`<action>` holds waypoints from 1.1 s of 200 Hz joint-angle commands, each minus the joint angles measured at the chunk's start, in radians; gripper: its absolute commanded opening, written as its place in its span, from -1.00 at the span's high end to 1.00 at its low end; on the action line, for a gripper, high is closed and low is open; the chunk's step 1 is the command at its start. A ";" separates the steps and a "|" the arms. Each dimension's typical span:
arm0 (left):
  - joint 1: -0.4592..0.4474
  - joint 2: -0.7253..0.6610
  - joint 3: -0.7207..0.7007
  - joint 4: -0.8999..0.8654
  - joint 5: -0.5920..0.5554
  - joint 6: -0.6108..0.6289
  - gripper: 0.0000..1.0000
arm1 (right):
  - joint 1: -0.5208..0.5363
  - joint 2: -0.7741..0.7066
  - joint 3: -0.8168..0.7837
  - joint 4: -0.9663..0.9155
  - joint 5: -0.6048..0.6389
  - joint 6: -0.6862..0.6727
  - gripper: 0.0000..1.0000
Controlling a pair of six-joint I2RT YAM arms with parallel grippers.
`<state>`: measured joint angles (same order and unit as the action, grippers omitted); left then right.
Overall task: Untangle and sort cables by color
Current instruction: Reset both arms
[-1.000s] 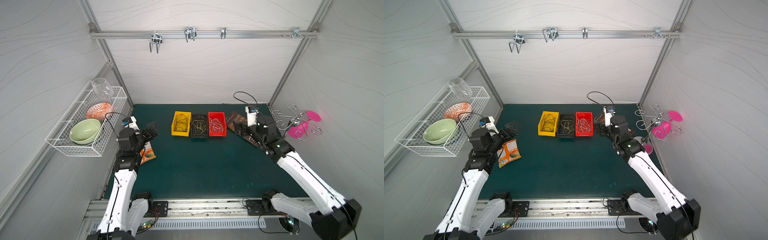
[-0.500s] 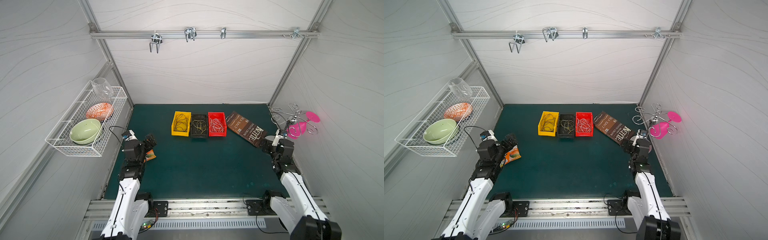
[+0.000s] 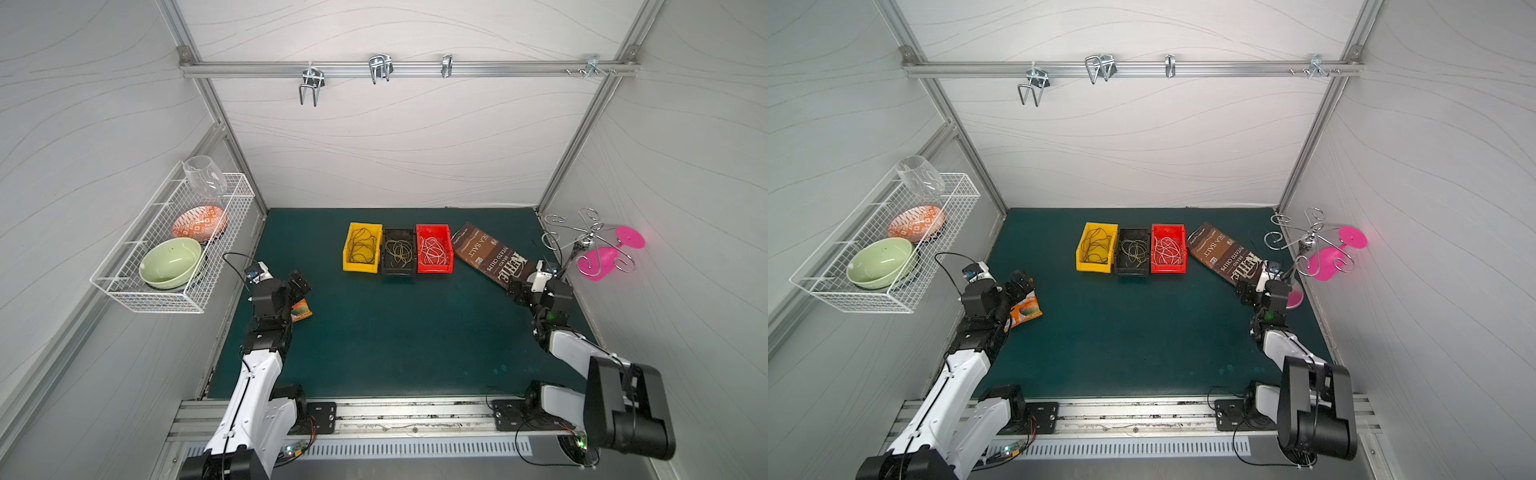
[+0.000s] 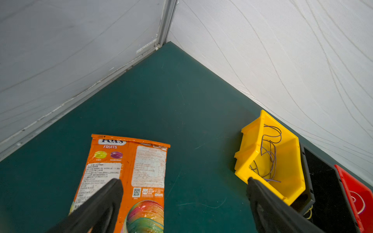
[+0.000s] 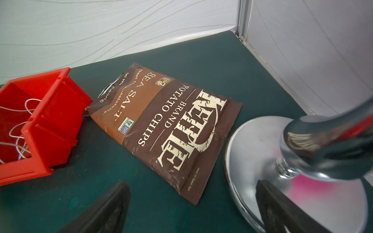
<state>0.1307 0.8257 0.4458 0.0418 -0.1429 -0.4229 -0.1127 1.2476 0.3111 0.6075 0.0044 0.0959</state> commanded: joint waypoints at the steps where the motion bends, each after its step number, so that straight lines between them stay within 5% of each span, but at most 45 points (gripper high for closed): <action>1: 0.005 0.019 -0.013 0.077 -0.050 0.052 -0.99 | 0.003 0.064 0.015 0.124 -0.075 -0.019 -0.98; 19: 0.004 0.052 -0.012 0.094 -0.061 0.072 -0.99 | 0.015 0.108 0.055 0.118 -0.121 -0.028 -0.98; 50: 0.004 0.106 -0.029 0.165 -0.077 0.111 -0.99 | 0.067 0.331 0.014 0.438 -0.136 -0.058 -0.99; 84: 0.004 0.178 -0.045 0.272 -0.032 0.175 -0.99 | 0.085 0.308 0.157 0.112 -0.114 -0.085 -0.98; 154: 0.004 0.422 -0.065 0.640 0.139 0.329 -0.99 | 0.089 0.314 0.149 0.134 -0.087 -0.080 -0.98; 220: -0.011 0.467 -0.060 0.737 0.283 0.375 -0.99 | 0.090 0.314 0.149 0.134 -0.086 -0.080 -0.98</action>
<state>0.1299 1.2842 0.3824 0.6540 0.0757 -0.0883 -0.0257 1.5620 0.4587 0.7578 -0.0868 0.0280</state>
